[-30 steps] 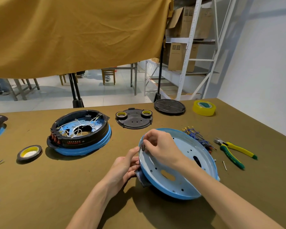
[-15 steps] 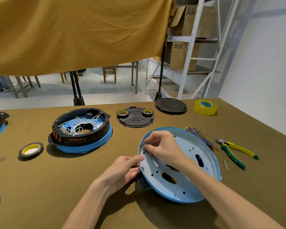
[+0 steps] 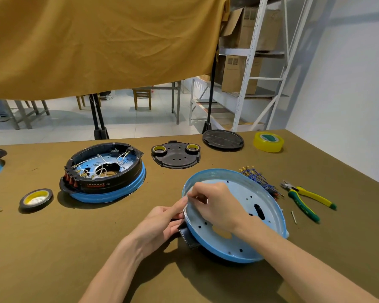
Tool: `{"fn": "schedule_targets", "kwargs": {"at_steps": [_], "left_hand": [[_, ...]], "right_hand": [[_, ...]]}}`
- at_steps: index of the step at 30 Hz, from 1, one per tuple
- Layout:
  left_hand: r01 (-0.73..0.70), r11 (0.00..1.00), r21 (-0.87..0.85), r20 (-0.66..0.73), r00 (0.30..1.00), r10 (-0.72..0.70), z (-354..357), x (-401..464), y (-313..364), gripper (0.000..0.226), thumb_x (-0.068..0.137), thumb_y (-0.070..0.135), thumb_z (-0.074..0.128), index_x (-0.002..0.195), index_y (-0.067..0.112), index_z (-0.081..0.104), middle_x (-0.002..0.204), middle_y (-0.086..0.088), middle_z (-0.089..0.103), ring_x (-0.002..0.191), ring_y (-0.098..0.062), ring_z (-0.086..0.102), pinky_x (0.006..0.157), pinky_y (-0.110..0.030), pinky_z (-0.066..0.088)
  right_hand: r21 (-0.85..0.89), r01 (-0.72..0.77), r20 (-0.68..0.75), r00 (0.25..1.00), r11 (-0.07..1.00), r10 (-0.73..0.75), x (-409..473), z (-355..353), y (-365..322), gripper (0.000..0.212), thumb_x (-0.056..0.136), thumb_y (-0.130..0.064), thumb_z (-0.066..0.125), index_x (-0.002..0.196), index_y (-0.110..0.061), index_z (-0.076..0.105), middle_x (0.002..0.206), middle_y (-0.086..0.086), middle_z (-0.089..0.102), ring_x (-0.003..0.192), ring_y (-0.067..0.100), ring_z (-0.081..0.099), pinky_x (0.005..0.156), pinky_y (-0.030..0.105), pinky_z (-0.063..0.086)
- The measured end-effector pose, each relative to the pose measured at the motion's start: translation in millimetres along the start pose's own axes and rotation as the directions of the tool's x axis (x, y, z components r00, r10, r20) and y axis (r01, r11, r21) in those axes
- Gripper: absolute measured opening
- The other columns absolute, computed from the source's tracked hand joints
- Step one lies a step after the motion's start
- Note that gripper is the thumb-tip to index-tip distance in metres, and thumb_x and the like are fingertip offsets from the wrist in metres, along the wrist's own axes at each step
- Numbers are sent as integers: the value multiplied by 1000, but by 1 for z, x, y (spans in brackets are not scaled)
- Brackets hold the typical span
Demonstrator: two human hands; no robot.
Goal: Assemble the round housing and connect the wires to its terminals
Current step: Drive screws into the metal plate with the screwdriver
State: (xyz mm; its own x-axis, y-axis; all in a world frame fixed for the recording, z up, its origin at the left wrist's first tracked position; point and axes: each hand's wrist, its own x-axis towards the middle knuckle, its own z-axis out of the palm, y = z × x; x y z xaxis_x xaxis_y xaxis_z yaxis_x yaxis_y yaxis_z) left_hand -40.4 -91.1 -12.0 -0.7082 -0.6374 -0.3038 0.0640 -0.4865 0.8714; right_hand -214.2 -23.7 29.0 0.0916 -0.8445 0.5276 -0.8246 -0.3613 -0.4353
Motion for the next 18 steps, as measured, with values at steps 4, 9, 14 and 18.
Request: {"fn": "schedule_targets", "kwargs": {"at_steps": [4, 9, 14, 18], "left_hand": [[-26, 999, 42, -34, 999, 27, 1, 0, -1, 75, 79, 59, 81, 121, -2, 70, 119, -16, 75, 115, -23, 71, 90, -32, 61], [-11, 1000, 23, -78, 997, 13, 3, 0, -3, 76, 76, 60, 79, 117, -3, 71, 114, -16, 76, 107, -23, 74, 76, -27, 61], [-7, 996, 87, -80, 997, 14, 4, 0, -3, 81, 74, 61, 78, 121, -4, 67, 115, -14, 76, 110, -19, 73, 77, -23, 60], [6, 997, 79, -77, 997, 0, 4, -1, -1, 72, 78, 52, 79, 121, -5, 67, 117, -17, 75, 113, -23, 72, 88, -31, 60]], "right_hand": [[-87, 33, 38, 999, 996, -29, 2, 1, -5, 12, 88, 2, 64, 86, -8, 68, 75, 3, 68, 67, 16, 58, 62, 35, 50], [100, -181, -24, 983, 978, 185, 13, -2, -4, 12, 84, 3, 72, 81, -9, 73, 73, -6, 69, 68, 4, 64, 65, 14, 47], [131, -295, 72, 955, 947, 287, 30, -1, -3, 5, 85, -4, 75, 88, -8, 77, 78, 1, 75, 72, 9, 71, 70, 26, 60], [157, -272, 67, 962, 949, 264, 26, -3, -1, 3, 86, -5, 78, 88, -6, 76, 80, 2, 75, 75, 10, 72, 72, 28, 60]]}}
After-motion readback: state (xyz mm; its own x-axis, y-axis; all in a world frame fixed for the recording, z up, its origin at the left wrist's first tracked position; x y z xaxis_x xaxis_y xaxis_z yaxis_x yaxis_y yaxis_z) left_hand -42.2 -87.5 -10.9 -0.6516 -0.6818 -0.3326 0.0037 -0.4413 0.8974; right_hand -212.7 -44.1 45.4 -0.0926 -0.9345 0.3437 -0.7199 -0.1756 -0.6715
